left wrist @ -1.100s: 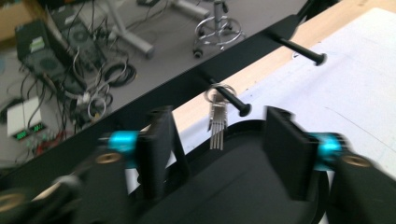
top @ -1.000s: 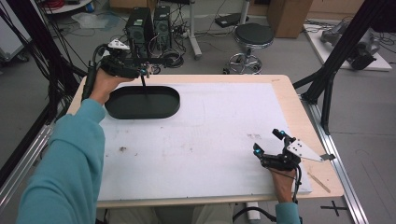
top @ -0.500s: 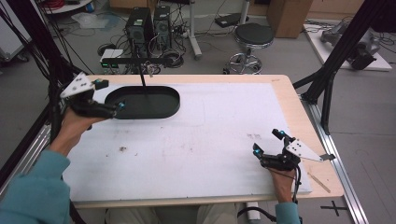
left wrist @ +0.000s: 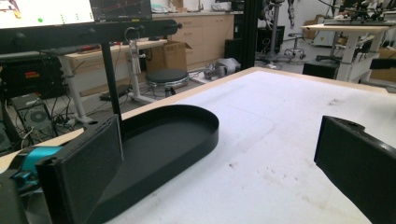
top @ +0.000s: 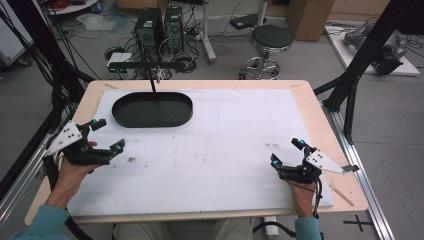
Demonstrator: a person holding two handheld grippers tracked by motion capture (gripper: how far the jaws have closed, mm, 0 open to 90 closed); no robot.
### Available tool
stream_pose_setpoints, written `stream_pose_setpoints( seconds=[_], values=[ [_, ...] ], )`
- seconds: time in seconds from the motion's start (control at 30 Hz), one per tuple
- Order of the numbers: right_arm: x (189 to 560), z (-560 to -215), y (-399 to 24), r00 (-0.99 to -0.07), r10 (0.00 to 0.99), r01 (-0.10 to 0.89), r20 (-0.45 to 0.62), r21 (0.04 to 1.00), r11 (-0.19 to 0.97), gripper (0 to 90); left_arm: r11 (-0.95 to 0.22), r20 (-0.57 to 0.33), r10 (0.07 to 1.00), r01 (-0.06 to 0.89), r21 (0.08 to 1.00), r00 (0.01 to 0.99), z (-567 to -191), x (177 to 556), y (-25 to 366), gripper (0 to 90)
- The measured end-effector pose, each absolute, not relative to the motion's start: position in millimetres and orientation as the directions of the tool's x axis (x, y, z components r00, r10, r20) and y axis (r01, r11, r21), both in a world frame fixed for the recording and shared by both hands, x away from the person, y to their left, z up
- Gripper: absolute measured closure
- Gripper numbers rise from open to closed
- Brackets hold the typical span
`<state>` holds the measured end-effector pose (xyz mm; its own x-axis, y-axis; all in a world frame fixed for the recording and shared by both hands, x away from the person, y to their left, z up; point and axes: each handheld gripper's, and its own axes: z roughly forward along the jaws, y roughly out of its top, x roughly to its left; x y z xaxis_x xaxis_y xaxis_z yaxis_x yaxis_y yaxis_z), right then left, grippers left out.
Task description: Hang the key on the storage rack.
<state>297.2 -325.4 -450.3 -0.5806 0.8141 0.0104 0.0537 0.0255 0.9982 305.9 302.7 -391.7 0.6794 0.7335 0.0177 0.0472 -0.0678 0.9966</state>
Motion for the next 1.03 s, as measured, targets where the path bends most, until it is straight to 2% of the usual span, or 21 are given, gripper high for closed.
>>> stream_pose_setpoints(
  seconds=[0.33, 0.67, 1.03],
  values=[
    [297.2, -450.3, -324.9, -0.581, 0.814, 0.049, 0.005, 0.998, 0.028, 0.4, 0.007, -0.022, 0.763, 0.026, 1.0, 0.645, -432.6, 287.5, 306.3, 1.7],
    [297.2, -450.4, -324.9, -0.581, 0.814, 0.05, 0.007, 0.998, 0.027, 0.5, 0.01, -0.021, 0.772, 0.02, 1.0, 0.635, -455.6, 277.2, 309.1, 1.7],
    [296.9, -450.3, -324.2, -0.581, 0.814, 0.051, 0.001, 0.998, 0.036, 0.5, 0.017, -0.013, 0.785, 0.0, 1.0, 0.619, -458.2, 274.4, 308.9, 1.7]
  ],
)
